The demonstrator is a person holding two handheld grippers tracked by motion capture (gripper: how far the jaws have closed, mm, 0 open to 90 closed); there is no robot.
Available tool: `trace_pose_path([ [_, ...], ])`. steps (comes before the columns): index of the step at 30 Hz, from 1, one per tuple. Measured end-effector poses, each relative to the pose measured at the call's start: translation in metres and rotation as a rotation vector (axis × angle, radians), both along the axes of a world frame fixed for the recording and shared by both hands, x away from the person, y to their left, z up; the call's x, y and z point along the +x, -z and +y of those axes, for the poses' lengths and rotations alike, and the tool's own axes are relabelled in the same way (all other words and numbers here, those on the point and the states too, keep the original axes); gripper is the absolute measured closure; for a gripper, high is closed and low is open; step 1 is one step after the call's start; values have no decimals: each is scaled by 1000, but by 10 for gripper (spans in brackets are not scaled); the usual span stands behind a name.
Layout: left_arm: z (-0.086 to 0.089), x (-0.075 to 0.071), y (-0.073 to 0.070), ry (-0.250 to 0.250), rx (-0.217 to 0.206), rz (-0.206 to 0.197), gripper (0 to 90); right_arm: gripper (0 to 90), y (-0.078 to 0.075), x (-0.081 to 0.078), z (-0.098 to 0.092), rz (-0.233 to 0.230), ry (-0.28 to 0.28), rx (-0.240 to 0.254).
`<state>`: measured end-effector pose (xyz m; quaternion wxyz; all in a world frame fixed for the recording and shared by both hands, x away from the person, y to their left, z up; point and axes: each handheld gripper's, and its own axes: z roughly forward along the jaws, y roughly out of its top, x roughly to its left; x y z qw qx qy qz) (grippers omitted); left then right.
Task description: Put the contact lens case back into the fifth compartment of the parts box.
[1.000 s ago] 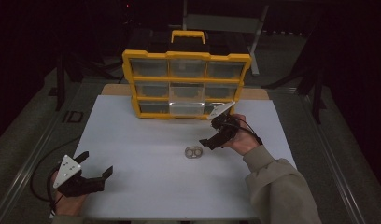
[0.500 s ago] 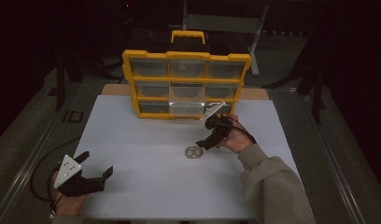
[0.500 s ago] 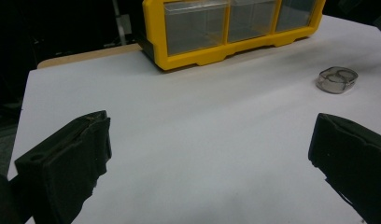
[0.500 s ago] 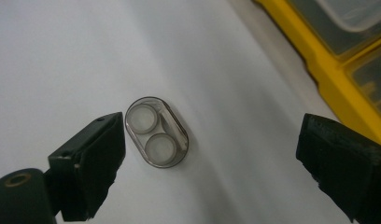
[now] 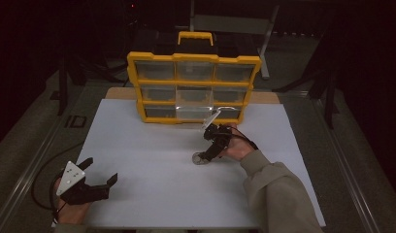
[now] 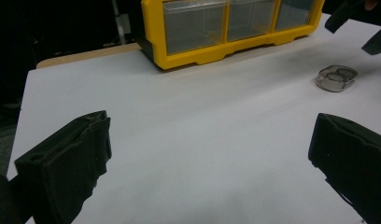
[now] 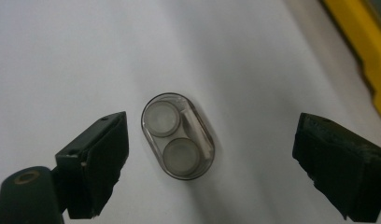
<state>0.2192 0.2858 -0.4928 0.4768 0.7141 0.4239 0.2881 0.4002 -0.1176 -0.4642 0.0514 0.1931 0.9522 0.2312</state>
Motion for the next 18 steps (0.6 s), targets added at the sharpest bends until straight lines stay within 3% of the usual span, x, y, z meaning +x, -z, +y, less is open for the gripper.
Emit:
trace_pose_path([
  [18,0,0,0,3,5,1,0,171,22,0,18,43,-88,-75],
])
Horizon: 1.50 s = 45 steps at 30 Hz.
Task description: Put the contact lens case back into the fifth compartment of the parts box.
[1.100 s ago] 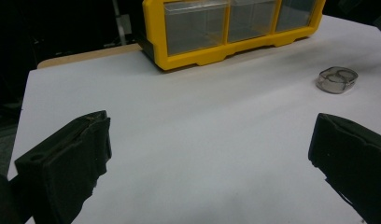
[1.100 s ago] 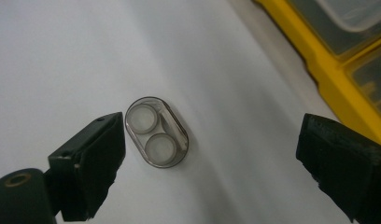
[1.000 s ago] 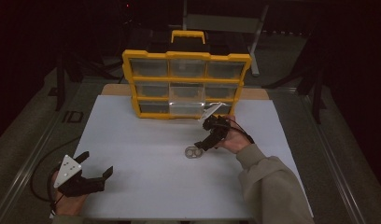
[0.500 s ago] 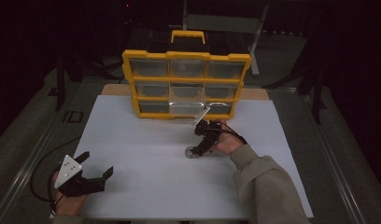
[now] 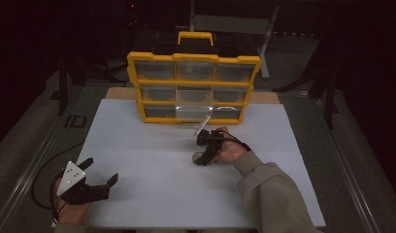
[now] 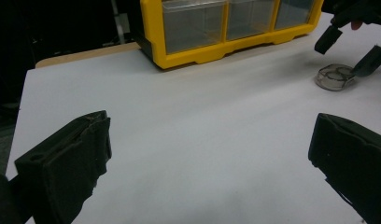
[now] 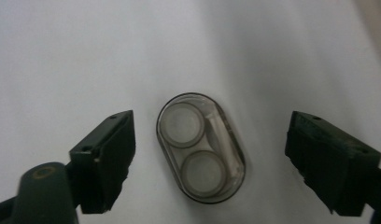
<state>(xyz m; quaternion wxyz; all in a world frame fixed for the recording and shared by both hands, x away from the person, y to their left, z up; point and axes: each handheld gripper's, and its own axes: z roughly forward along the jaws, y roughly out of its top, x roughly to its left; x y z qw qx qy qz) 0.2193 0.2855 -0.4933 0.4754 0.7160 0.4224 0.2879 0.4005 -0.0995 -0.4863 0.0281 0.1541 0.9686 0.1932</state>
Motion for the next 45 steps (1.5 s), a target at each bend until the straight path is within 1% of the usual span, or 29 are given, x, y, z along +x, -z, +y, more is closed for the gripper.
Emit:
trace_pose_path([
  [3,0,0,0,0,0,1,0,213,4,0,2,1,-23,-10],
  [4,0,0,0,1,0,1,0,228,5,0,2,11,-24,-21],
  [5,0,0,0,1,1,2,0,240,7,0,2,10,-39,-21],
  [6,0,0,0,1,0,2,0,255,8,0,2,10,-39,-25],
  [8,-1,0,0,2,0,2,0,286,10,0,2,27,-49,-24],
  [11,-1,0,0,4,3,3,0,348,13,0,3,23,-71,-34],
  [12,-1,0,0,4,3,3,0,348,13,0,3,23,-71,-34],
  [14,-1,0,0,4,5,3,0,402,16,-1,4,6,-84,-41],
  [15,-1,0,0,4,6,3,0,414,16,-1,3,6,-86,-49],
  [16,-1,0,0,4,5,3,0,419,17,-1,3,3,-92,-41],
  [17,-1,0,0,4,6,3,0,426,17,0,2,5,-99,-44],
  [18,-1,0,0,3,6,3,0,434,17,-1,1,15,-96,-48],
  [22,-1,0,0,4,7,2,0,483,16,-2,-3,25,-120,-66],
  [24,-1,0,0,4,8,3,0,486,15,-3,-6,28,-114,-71],
  [25,-2,0,1,4,9,3,0,487,16,-3,-6,21,-111,-69],
  [27,-2,0,1,5,12,4,0,487,15,-4,-6,21,-107,-72],
  [29,-2,0,0,5,11,3,0,488,16,-4,-6,20,-101,-65],
  [31,-2,0,0,4,9,2,0,487,16,-4,-7,22,-99,-62],
  [32,-1,0,1,2,6,4,0,487,16,-4,-7,30,-92,-64],
  [33,-1,0,1,2,6,4,0,487,15,-5,-9,41,-81,-55],
  [37,-2,0,1,5,12,3,0,487,11,-6,-12,51,-62,-34],
  [40,-2,0,1,6,11,3,0,487,7,-6,-14,48,-56,-24],
  [41,-2,0,1,5,11,3,0,487,6,-7,-15,52,-44,-24],
  [43,-2,0,1,6,12,4,0,487,5,-6,-16,46,-50,-7],
  [45,-2,0,1,6,12,4,0,487,3,-7,-17,51,-43,-10],
])
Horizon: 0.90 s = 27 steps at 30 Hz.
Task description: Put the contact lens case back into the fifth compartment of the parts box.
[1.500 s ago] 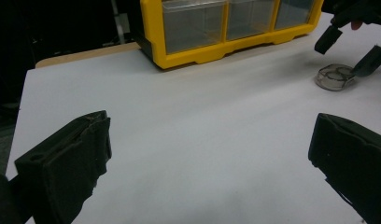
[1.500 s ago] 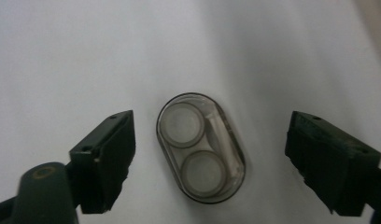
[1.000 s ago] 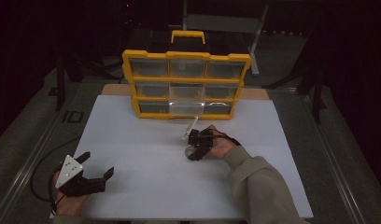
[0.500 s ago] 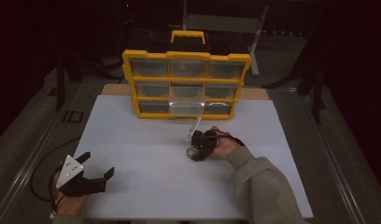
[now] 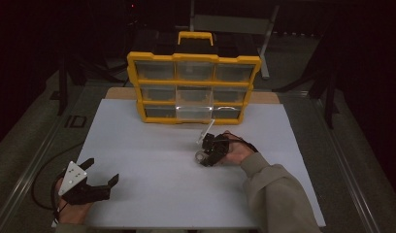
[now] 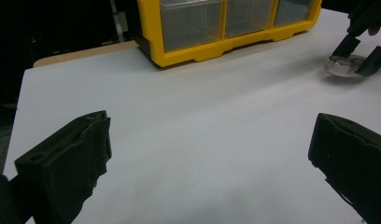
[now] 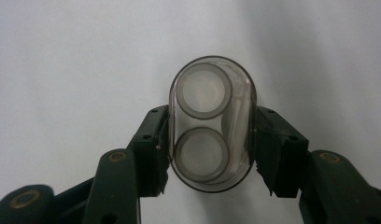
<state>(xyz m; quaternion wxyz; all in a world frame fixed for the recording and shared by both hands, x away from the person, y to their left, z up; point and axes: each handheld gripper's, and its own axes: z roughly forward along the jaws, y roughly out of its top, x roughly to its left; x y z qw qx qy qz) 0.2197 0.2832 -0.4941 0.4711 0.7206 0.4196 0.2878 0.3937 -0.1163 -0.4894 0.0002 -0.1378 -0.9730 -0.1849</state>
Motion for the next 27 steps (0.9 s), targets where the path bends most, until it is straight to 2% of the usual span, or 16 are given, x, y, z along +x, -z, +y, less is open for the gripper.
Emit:
trace_pose_path([
  [11,0,0,0,1,0,1,0,487,-10,-2,-5,-10,21,13],
  [14,0,0,0,1,0,2,0,487,-13,-4,-7,4,61,13],
  [18,-1,0,1,2,1,2,0,487,-16,-4,-9,-11,71,8],
  [25,-1,0,1,3,0,4,0,487,-24,-5,-13,-8,99,27],
  [26,-1,0,1,3,0,3,0,486,-26,-6,-14,-6,118,23],
  [27,-1,0,1,3,-1,3,0,487,-26,-5,-15,-13,105,31],
])
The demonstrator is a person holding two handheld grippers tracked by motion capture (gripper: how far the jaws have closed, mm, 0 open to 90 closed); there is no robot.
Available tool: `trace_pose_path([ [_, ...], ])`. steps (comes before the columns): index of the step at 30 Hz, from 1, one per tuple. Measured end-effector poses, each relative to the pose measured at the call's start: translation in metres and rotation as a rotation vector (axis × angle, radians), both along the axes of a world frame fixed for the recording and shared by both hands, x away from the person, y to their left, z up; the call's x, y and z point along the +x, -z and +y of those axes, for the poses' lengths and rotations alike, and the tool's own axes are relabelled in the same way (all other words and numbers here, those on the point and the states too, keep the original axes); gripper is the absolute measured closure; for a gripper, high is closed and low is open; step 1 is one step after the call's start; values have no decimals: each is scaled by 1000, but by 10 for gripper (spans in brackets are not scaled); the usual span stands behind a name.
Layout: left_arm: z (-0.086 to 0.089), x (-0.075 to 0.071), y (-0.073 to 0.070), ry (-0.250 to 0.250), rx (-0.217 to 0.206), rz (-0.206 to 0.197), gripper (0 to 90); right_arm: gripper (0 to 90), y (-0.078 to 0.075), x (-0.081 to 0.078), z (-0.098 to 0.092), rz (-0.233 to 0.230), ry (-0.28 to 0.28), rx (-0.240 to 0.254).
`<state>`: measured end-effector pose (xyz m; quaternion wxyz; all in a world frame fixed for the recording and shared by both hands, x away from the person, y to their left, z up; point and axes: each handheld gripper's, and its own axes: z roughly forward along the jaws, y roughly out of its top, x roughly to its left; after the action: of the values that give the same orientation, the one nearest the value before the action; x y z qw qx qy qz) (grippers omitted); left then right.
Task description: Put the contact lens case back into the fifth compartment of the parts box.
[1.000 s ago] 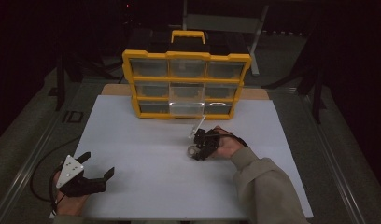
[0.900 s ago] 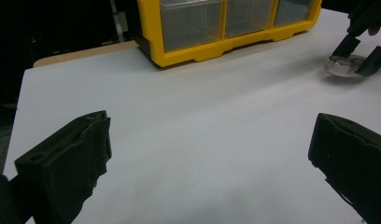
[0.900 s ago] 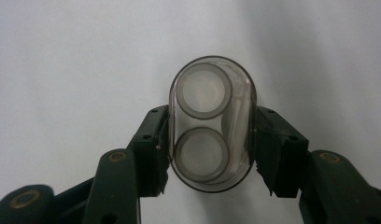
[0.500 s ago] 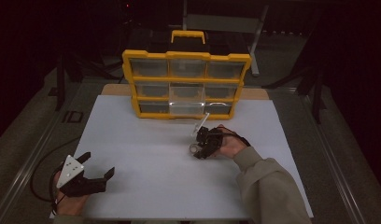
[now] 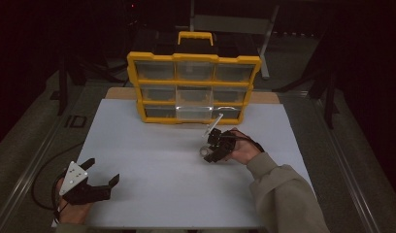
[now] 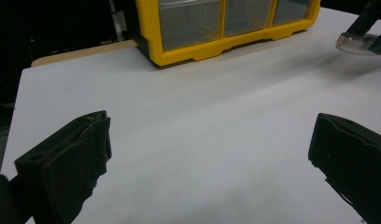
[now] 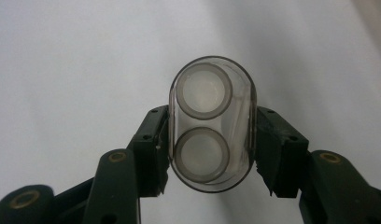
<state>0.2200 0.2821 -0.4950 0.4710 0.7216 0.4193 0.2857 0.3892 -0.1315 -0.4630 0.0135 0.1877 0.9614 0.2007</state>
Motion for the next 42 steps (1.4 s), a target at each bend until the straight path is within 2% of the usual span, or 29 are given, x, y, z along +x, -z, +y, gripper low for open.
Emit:
trace_pose_path([
  [10,0,0,0,1,1,0,0,487,-11,2,-10,18,60,24],
  [32,0,0,0,0,-4,-3,0,486,-35,4,-21,-14,110,16],
  [42,0,0,0,-1,-2,-2,0,486,-48,7,-28,-35,132,32],
])
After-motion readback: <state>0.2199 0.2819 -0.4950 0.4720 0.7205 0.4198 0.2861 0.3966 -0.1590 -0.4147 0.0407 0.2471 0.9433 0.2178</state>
